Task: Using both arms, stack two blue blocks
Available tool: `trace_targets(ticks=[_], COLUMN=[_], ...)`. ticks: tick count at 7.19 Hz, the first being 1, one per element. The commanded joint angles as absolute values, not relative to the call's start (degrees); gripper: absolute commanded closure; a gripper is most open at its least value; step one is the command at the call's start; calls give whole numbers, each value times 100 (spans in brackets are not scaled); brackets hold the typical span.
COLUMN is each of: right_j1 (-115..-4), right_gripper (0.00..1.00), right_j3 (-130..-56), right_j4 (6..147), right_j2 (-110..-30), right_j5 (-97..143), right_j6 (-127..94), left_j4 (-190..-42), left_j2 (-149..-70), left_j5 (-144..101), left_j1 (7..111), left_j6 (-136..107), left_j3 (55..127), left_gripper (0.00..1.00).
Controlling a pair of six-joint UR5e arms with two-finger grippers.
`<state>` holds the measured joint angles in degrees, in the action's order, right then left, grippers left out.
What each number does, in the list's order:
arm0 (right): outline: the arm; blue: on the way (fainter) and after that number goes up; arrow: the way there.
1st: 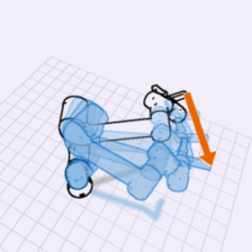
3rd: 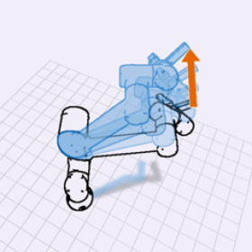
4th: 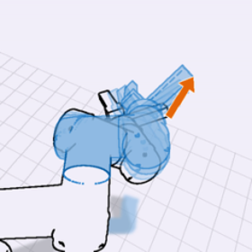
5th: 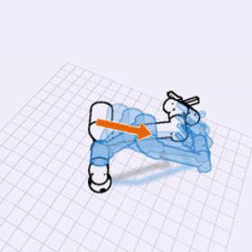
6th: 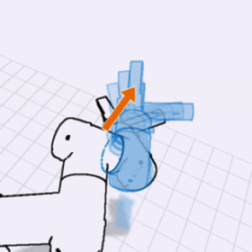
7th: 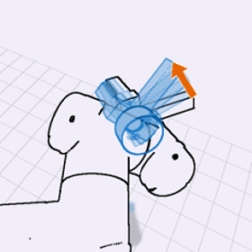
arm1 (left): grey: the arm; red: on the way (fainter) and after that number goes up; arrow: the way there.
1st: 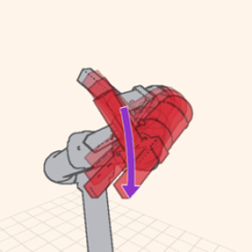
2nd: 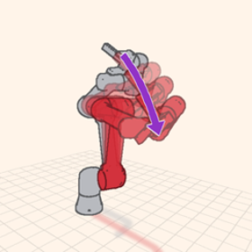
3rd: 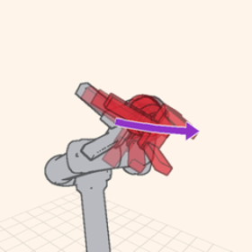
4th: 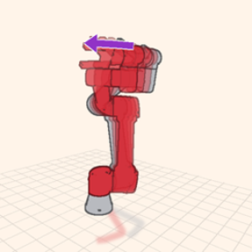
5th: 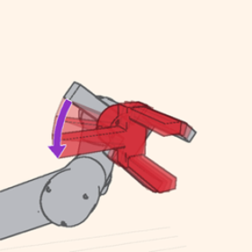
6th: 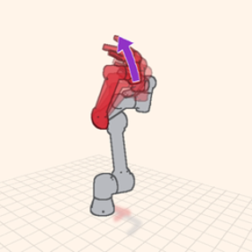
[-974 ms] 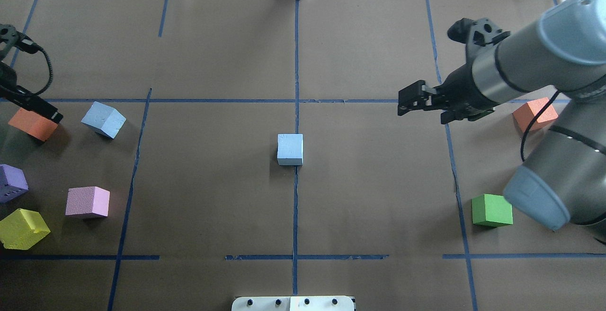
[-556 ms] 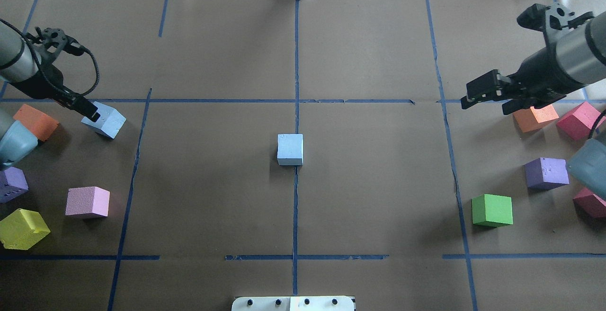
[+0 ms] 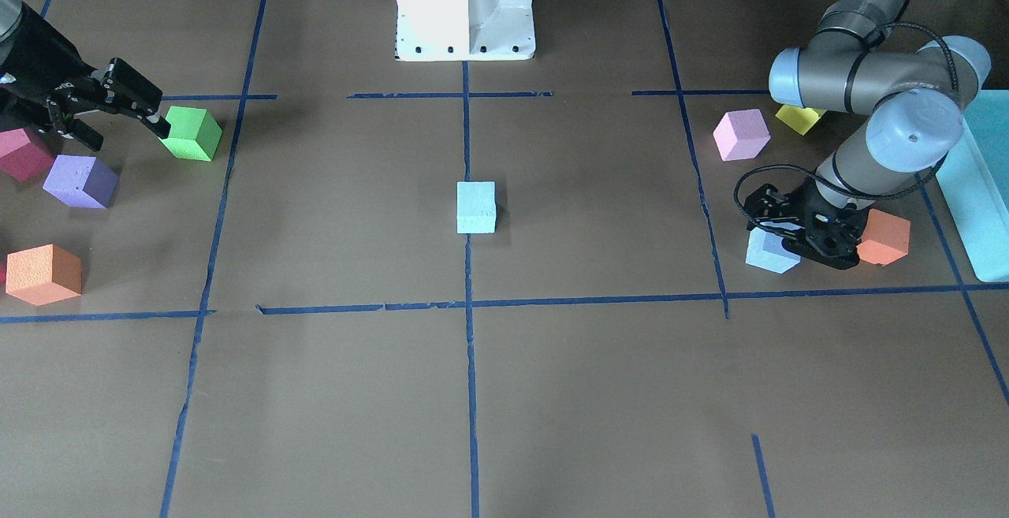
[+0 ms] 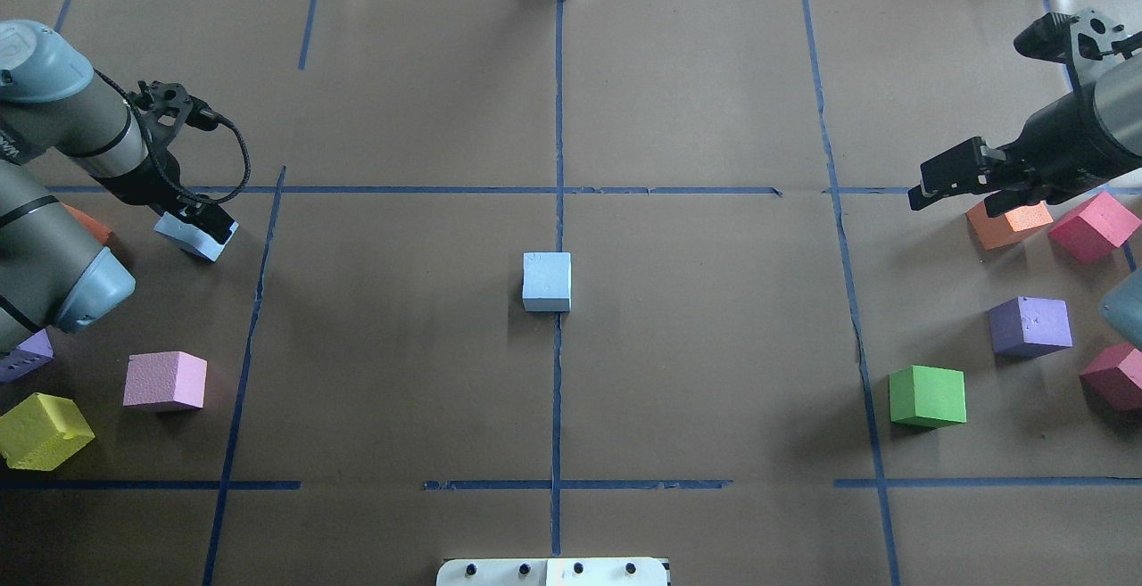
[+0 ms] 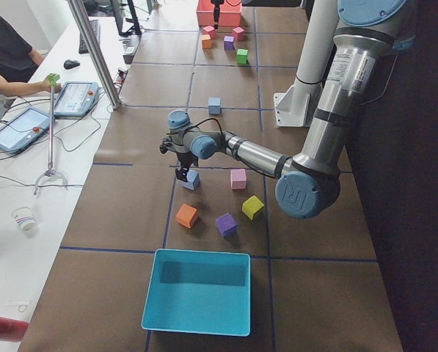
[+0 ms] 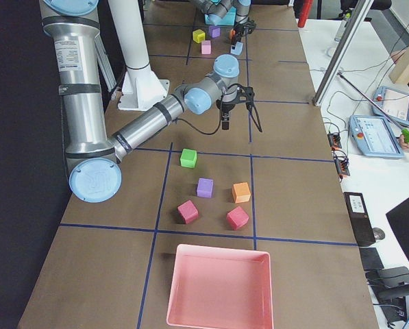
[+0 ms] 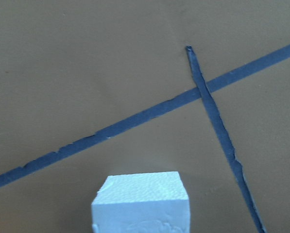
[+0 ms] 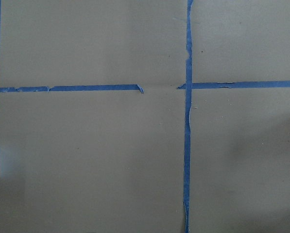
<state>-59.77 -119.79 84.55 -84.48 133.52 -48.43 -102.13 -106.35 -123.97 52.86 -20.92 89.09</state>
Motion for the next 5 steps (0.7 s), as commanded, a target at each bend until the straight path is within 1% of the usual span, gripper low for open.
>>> trace_targets(ticks=[1, 3, 4, 5], right_j1=[-5977, -5977, -5968, -5968], right_gripper=[0, 0, 0, 0], right_j3=[-11971, -11945, -11944, -11944], right_j4=[8455, 8455, 8455, 8455], right_j2=[-8455, -8446, -8455, -8455], right_j5=[13351, 13350, 13351, 13351], right_j6=[-4843, -4843, -4843, -4843], left_j4=[-10222, -10213, -10222, -10213], left_j2=[-10661, -10661, -10670, -10661], left_j5=[-12094, -12085, -12085, -12085], left_j1=[5247, 5238, 5230, 5195], left_j6=[-2118, -2118, -2127, -2136], left_j3=[8772, 8754, 8754, 8754], left_gripper=[0, 0, 7, 44])
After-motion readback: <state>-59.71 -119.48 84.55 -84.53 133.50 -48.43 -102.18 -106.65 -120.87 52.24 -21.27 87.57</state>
